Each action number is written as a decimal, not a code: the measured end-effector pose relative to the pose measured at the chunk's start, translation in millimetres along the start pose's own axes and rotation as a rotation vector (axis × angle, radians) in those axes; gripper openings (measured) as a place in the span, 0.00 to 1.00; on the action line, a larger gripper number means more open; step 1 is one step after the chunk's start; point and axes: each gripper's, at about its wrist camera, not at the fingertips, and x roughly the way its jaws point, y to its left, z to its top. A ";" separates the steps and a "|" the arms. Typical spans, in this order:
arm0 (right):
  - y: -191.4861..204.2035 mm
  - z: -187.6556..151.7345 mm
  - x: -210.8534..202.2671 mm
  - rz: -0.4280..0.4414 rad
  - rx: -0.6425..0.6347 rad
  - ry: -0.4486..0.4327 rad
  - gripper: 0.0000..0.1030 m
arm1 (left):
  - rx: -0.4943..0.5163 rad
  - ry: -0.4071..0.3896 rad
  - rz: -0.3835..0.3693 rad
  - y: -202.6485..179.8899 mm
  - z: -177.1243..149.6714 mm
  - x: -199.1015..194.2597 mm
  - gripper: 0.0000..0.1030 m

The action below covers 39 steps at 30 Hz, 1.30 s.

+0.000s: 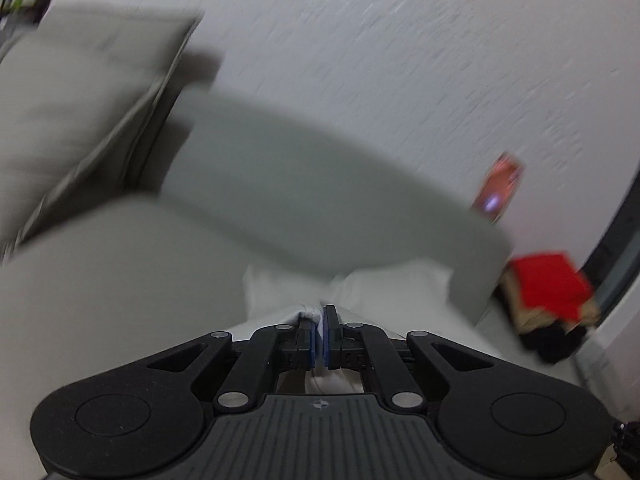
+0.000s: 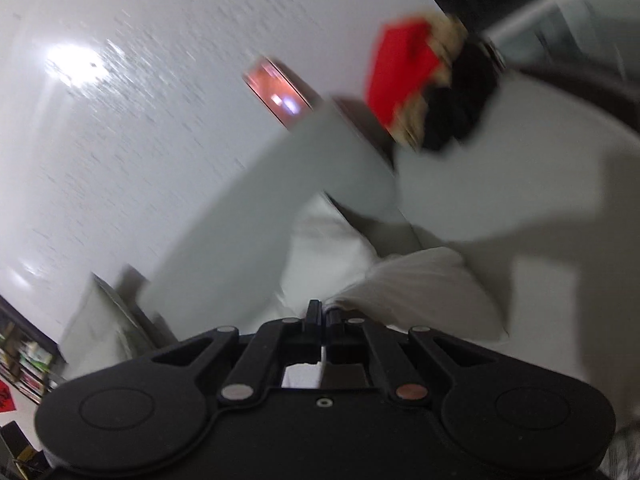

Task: Fold clothes
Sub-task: 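Raise the sweatshirt high with both grippers to shake it open, then lower the sweatshirt flat onto the sofa and open both grippers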

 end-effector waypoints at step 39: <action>-119.9 -41.4 14.8 -0.167 0.205 0.402 0.49 | 0.476 0.258 0.090 -45.5 -91.4 -18.8 0.28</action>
